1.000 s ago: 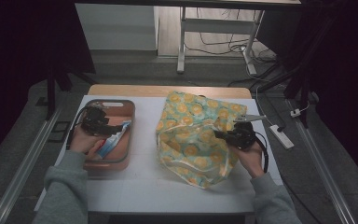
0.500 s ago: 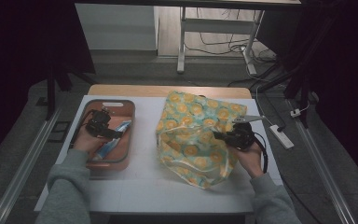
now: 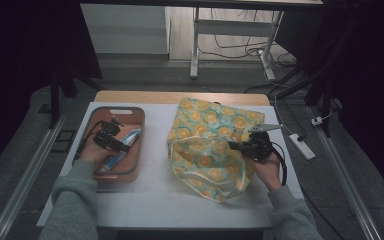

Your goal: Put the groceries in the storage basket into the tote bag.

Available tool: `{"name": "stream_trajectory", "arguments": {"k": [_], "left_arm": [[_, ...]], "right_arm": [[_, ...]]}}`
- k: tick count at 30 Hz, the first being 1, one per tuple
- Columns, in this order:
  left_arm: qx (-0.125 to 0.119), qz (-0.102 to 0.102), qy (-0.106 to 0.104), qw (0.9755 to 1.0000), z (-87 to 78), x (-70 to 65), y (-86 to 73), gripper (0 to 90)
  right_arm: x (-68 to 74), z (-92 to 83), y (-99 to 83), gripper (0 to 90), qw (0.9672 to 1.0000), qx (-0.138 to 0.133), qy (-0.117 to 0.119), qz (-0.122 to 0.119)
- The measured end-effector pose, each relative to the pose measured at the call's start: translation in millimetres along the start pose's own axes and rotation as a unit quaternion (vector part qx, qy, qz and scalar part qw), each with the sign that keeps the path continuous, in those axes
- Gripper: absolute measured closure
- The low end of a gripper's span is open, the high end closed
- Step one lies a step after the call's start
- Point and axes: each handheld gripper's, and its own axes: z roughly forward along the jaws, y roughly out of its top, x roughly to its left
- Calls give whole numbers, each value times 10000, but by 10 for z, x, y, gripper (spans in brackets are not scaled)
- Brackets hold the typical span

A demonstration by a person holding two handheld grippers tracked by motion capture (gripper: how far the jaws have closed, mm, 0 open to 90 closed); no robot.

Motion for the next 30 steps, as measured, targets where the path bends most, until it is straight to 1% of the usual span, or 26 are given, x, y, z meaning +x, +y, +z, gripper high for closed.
{"name": "stream_trajectory", "arguments": {"k": [2, 4, 11, 15, 19, 26, 30], "left_arm": [[11, -34, -13, 10000, 3, -1, 1, 468], [14, -81, -93, 9999, -1, 8, -2, 493], [44, -34, -154, 9999, -26, -9, -5, 588], [-21, -77, -279, 9996, -56, 25, -20, 654], [-54, -56, -298, 9995, -81, 21, -25, 708], [-112, -86, -407, 9991, -117, 50, -44, 749], [-181, -121, -325, 9992, -158, 63, -64, 757]], "right_arm": [[3, 1, 0, 894, 10000, -18, 2, -3], [3, 0, 1, 894, 10000, -22, 12, -11], [2, -18, 0, 894, 10000, -28, 7, -15], [-3, -18, -4, 894, 10000, -31, 6, -9], [-6, -10, -8, 894, 10000, -23, 0, -15], [-9, -14, -12, 894, 10000, -24, -19, -13], [-20, -24, -16, 894, 10000, -25, -36, -15]]}}
